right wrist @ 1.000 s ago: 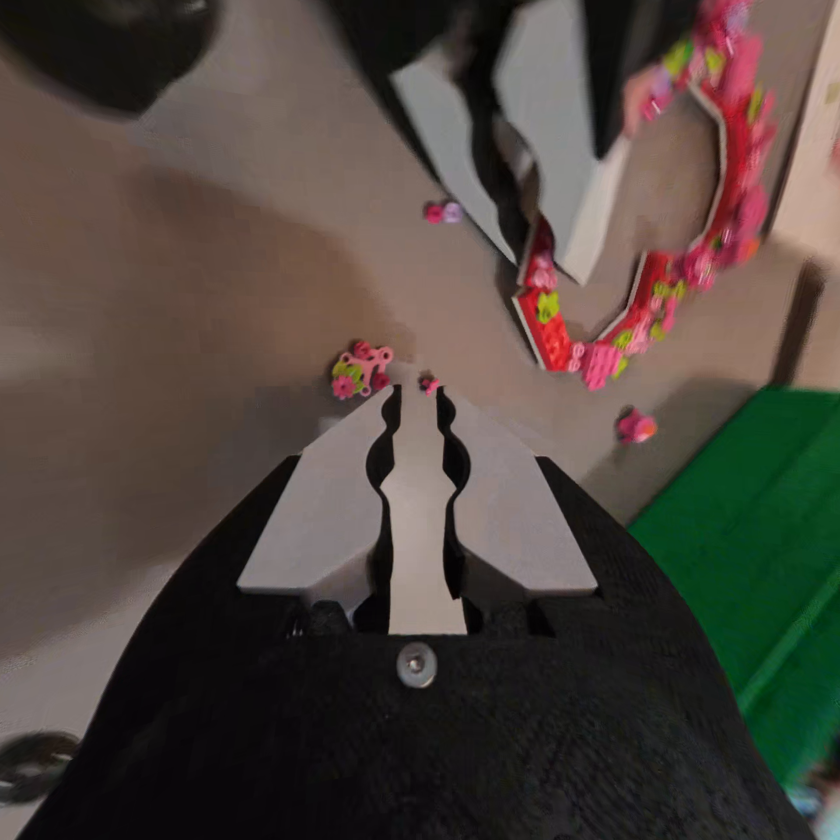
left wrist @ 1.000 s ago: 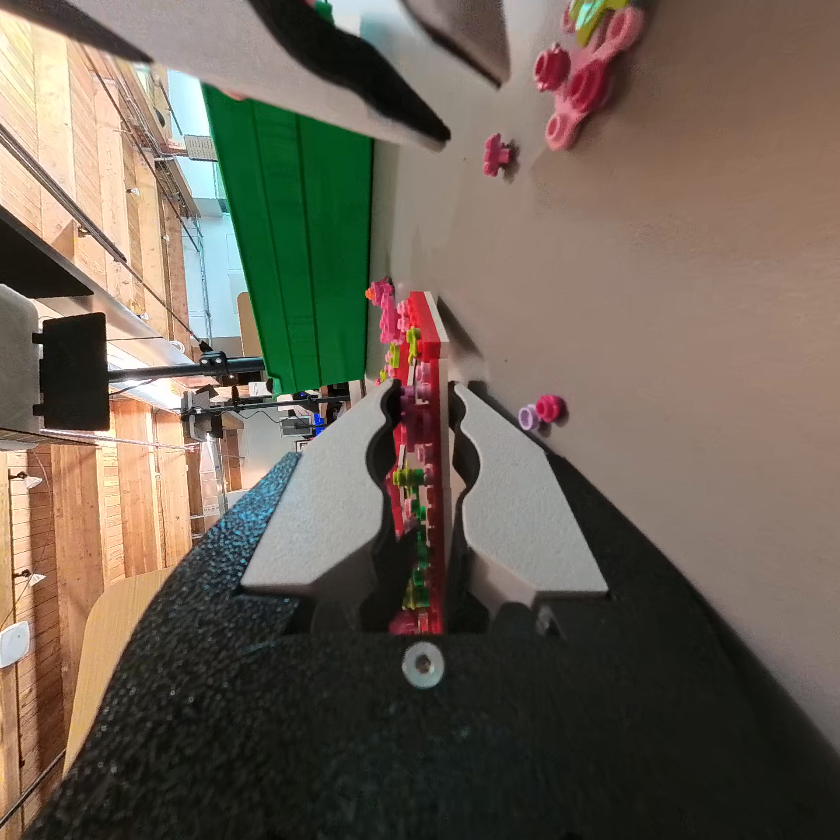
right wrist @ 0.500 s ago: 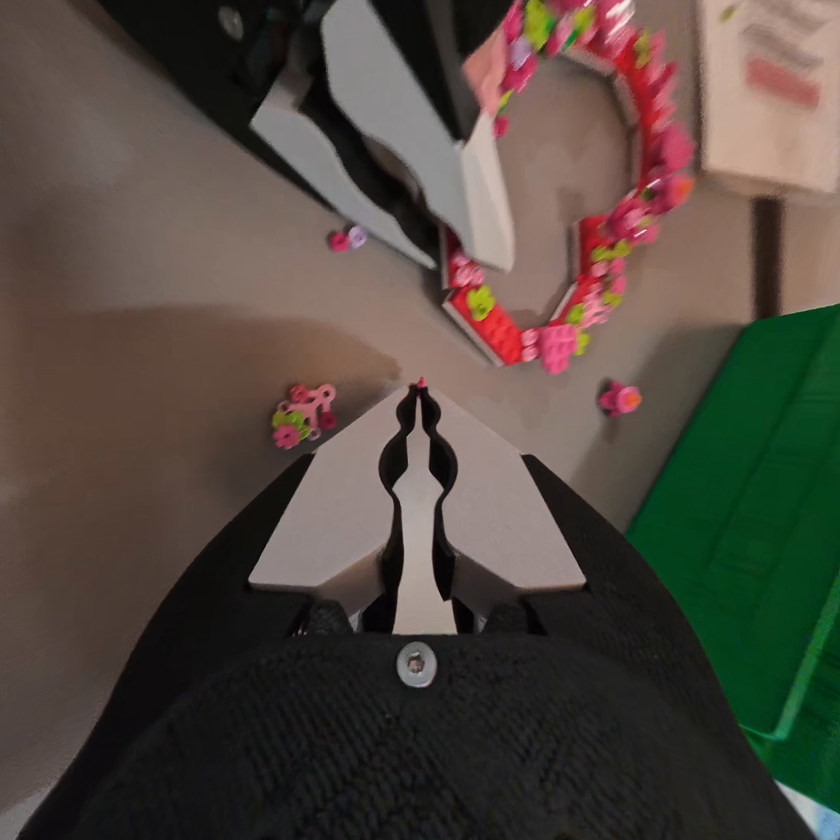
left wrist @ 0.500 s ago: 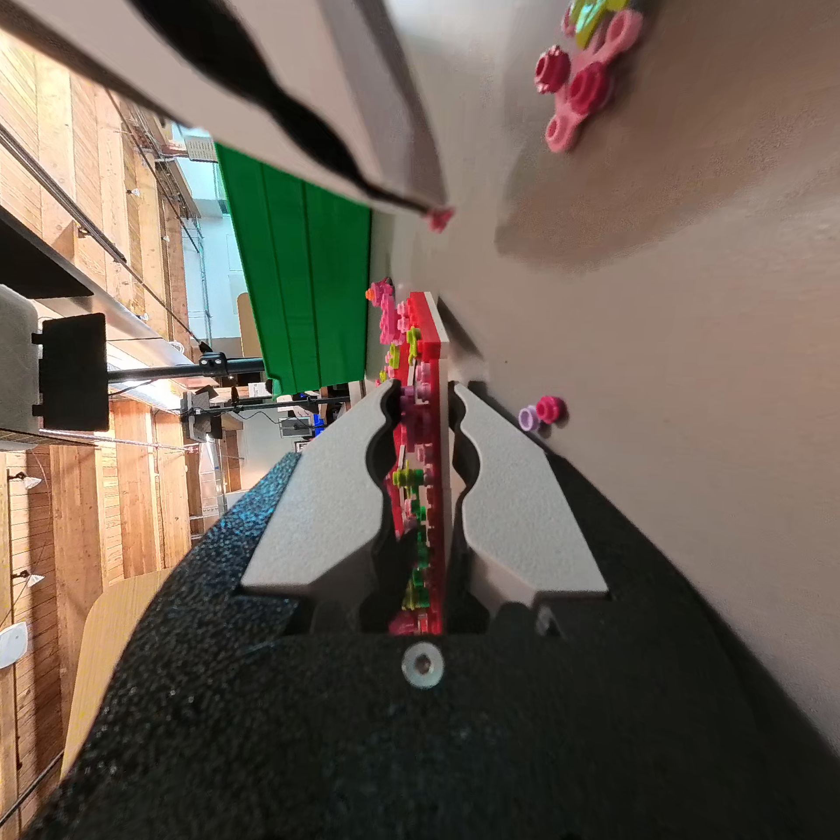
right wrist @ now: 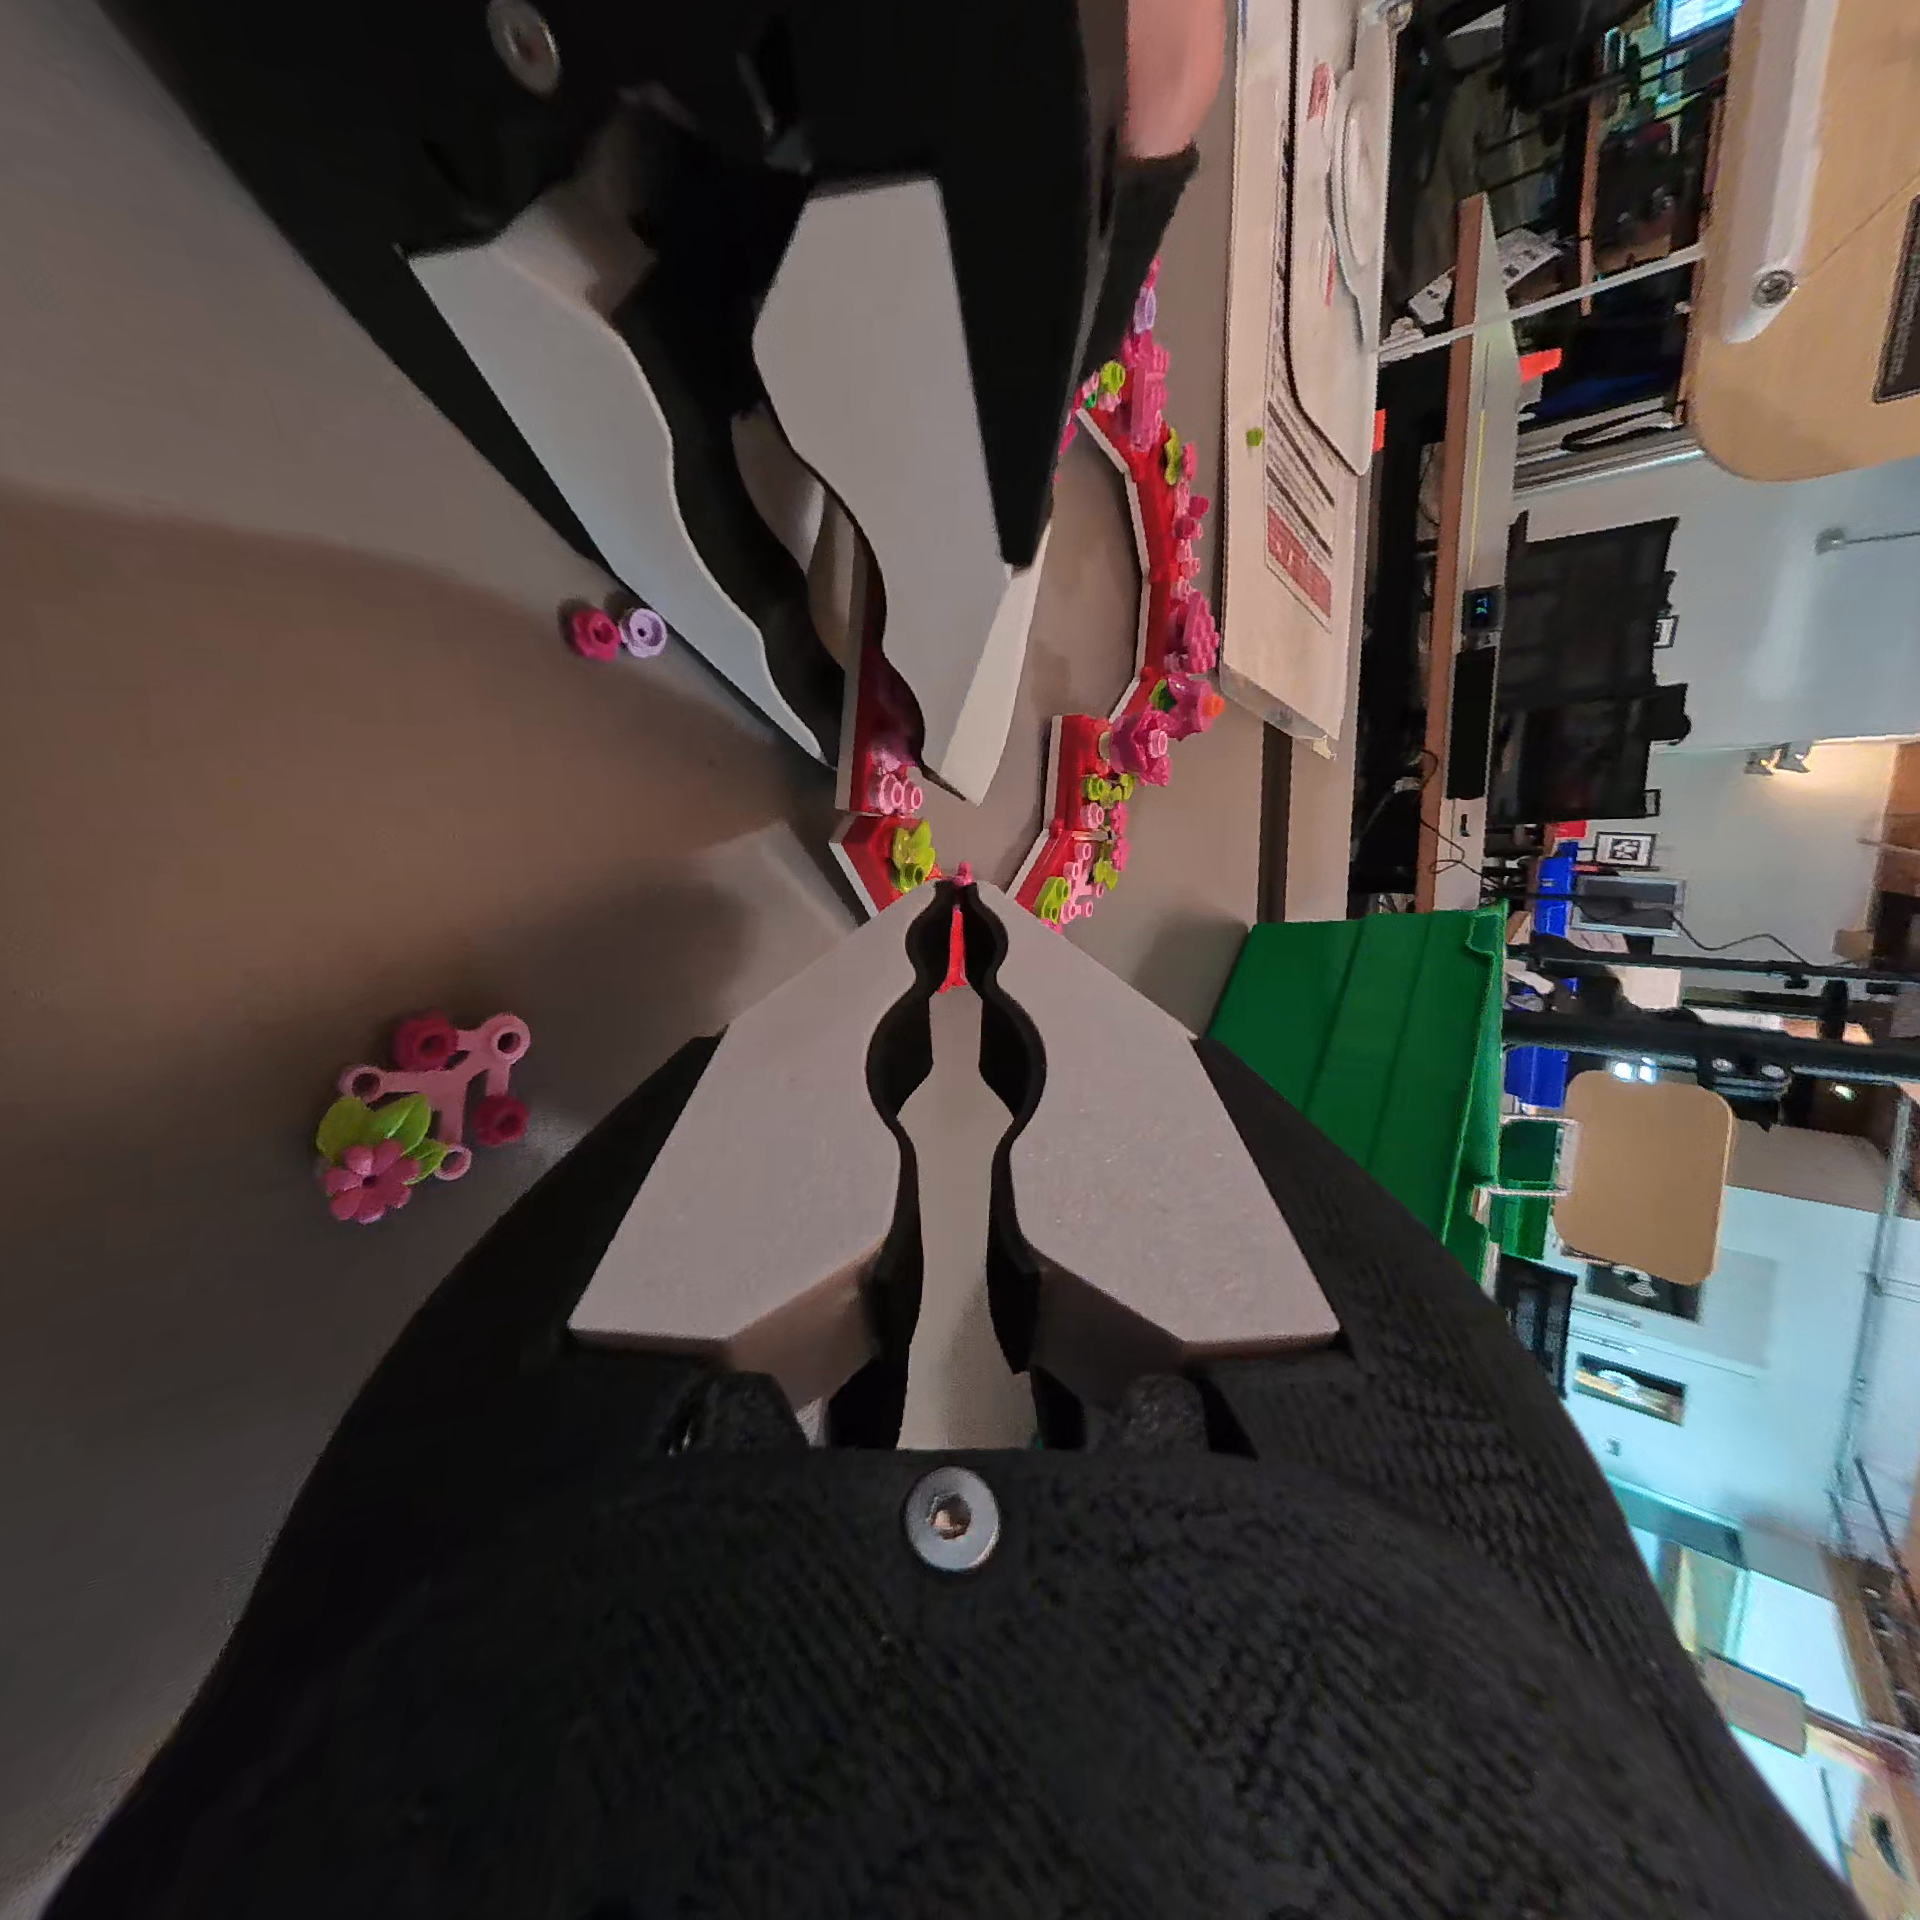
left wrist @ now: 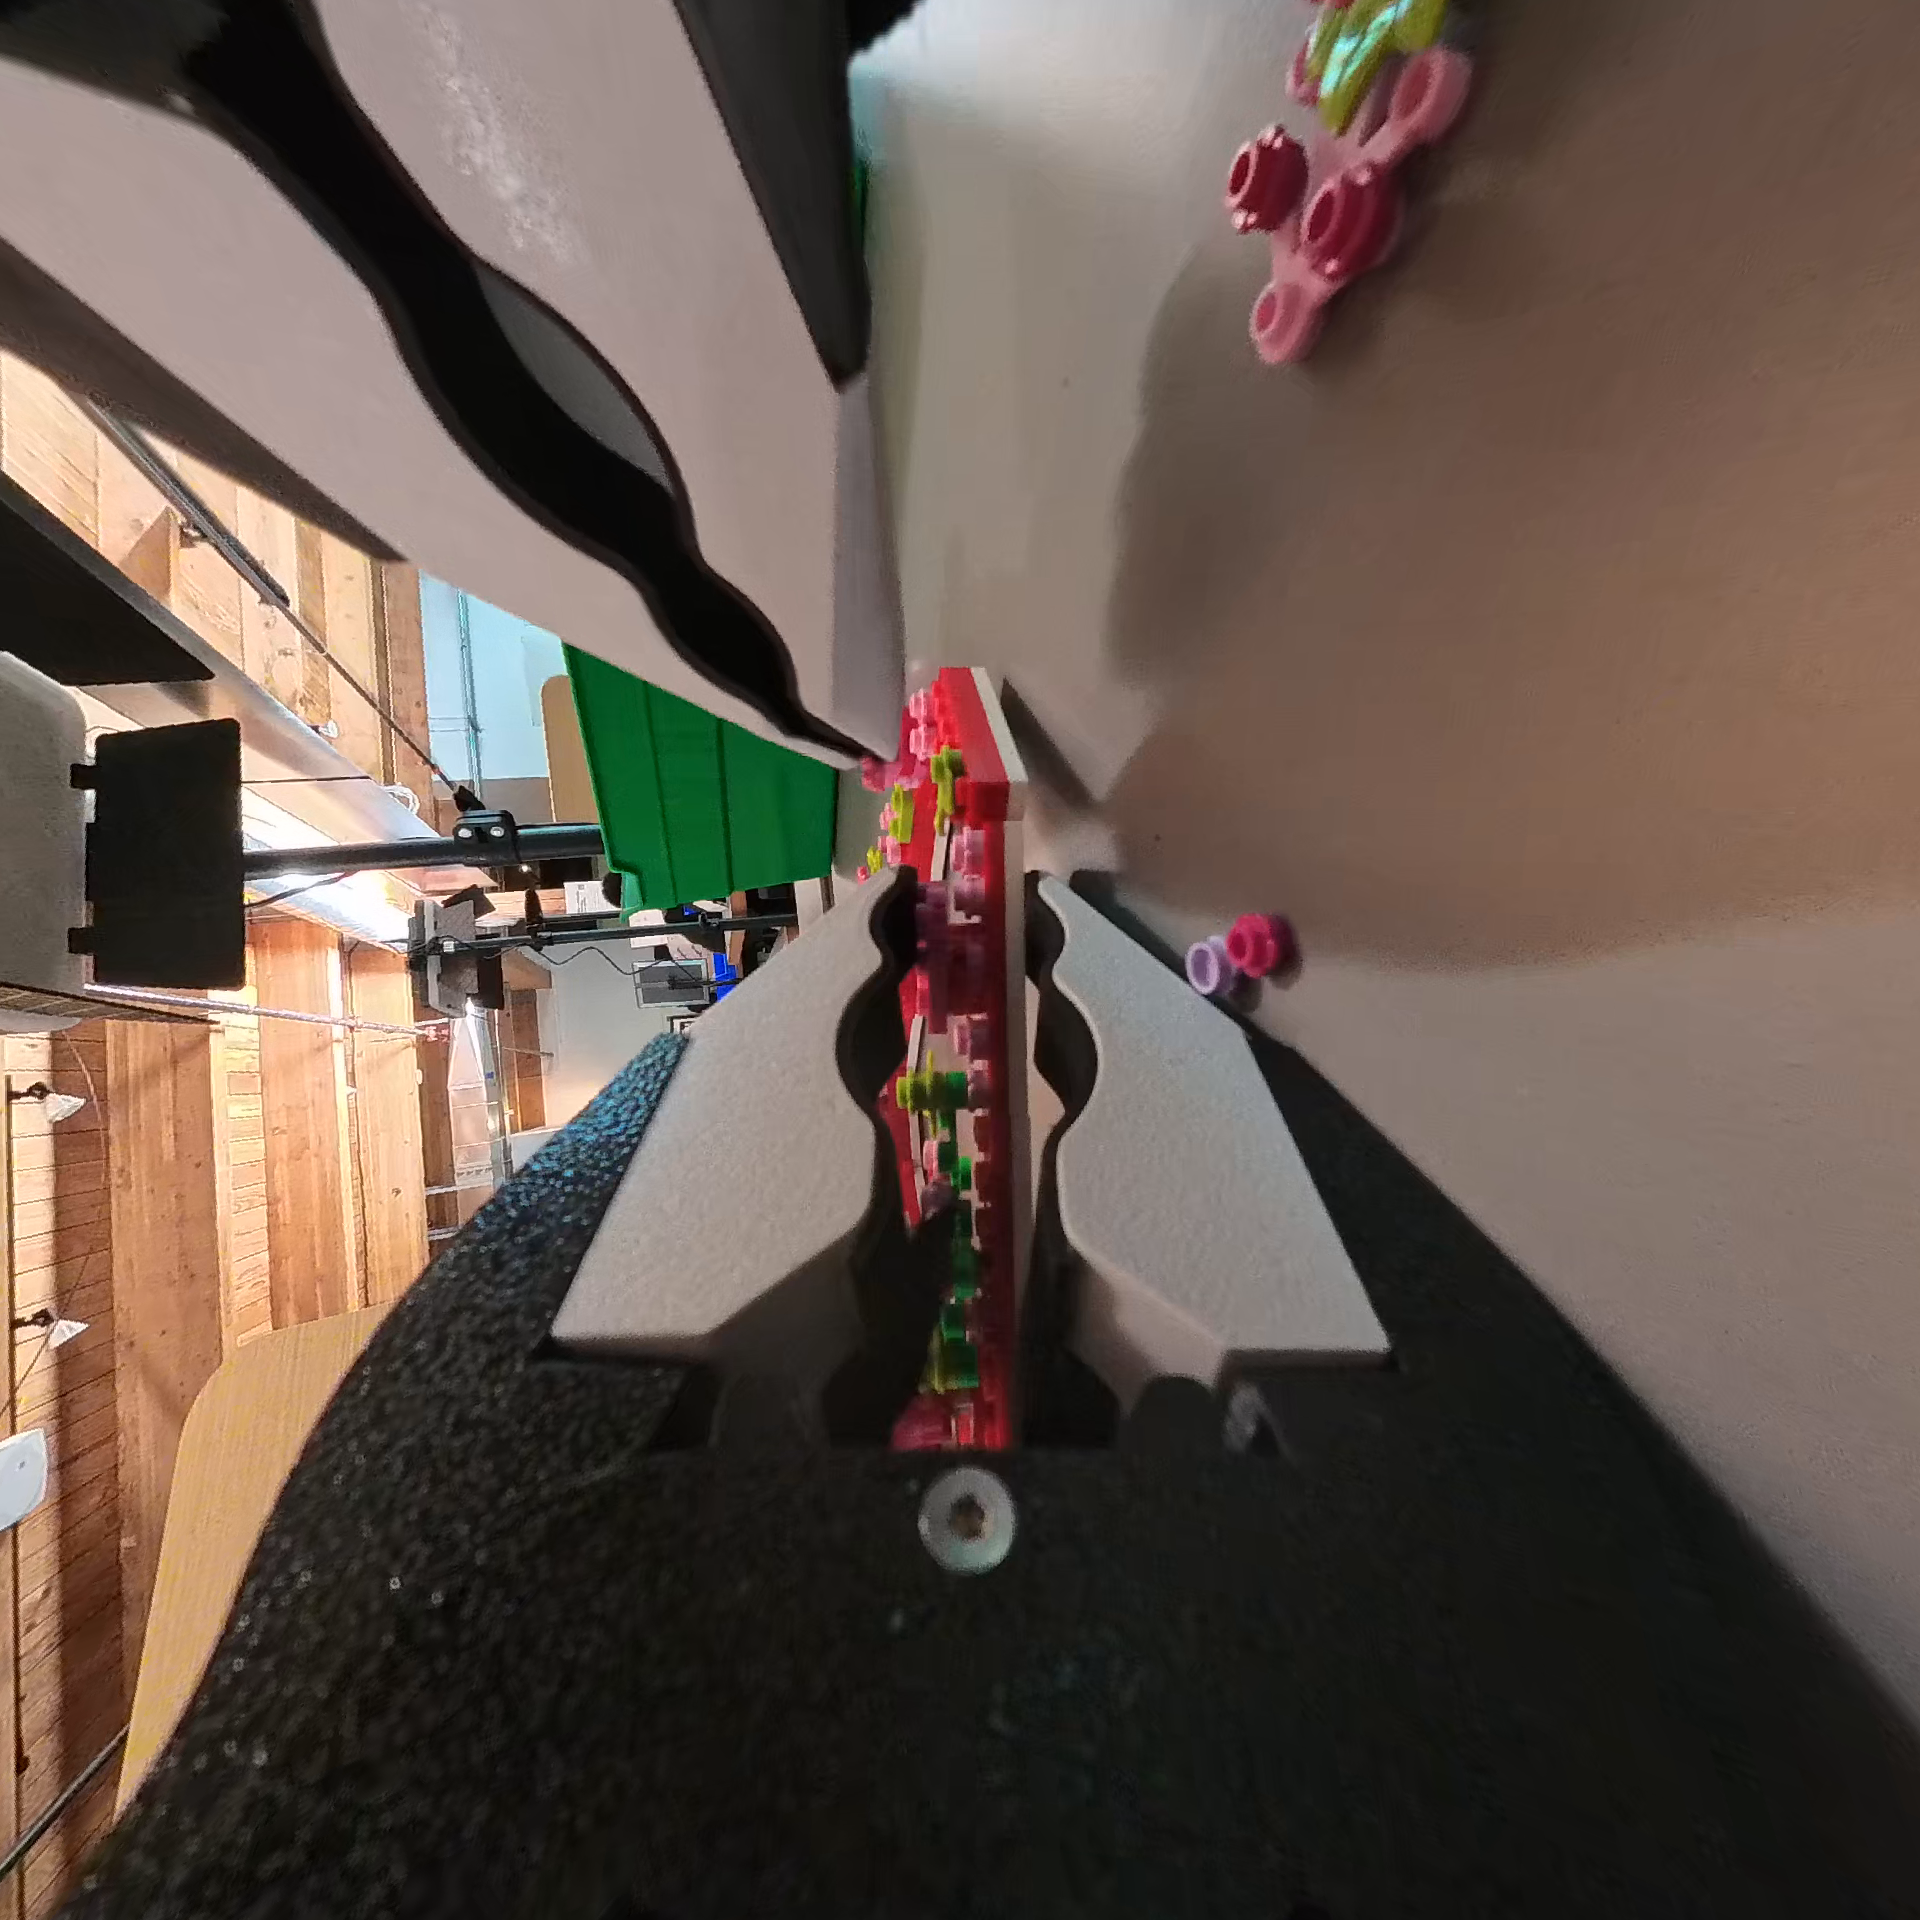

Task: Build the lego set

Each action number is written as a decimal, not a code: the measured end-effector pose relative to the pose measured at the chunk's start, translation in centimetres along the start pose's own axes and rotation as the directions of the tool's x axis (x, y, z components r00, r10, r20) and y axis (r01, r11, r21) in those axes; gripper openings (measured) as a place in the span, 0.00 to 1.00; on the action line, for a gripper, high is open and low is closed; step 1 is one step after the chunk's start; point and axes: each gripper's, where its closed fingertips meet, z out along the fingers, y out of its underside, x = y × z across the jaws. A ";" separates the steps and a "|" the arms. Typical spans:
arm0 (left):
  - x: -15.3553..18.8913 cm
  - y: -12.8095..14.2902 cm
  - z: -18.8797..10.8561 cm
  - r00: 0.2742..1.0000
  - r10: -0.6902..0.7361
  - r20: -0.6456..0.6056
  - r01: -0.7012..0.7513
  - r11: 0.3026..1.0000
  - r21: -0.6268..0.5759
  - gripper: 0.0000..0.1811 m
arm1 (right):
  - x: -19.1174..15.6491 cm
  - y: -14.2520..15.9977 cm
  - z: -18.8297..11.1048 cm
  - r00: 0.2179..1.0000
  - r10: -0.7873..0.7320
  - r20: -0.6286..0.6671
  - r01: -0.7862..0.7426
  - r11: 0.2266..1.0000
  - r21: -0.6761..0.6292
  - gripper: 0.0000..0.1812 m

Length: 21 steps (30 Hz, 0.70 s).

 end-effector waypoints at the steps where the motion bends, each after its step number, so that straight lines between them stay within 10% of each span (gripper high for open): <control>1: 0.0 0.0 0.0 1.000 0.000 0.000 0.000 1.000 0.000 0.10 | 0.0 0.0 0.1 1.000 -0.006 0.003 0.006 1.000 -0.001 0.00; 21: 0.1 0.0 0.0 1.000 -0.001 0.000 0.001 1.000 0.001 0.10 | -0.8 0.2 0.4 0.990 -0.124 0.074 0.126 0.992 -0.022 0.03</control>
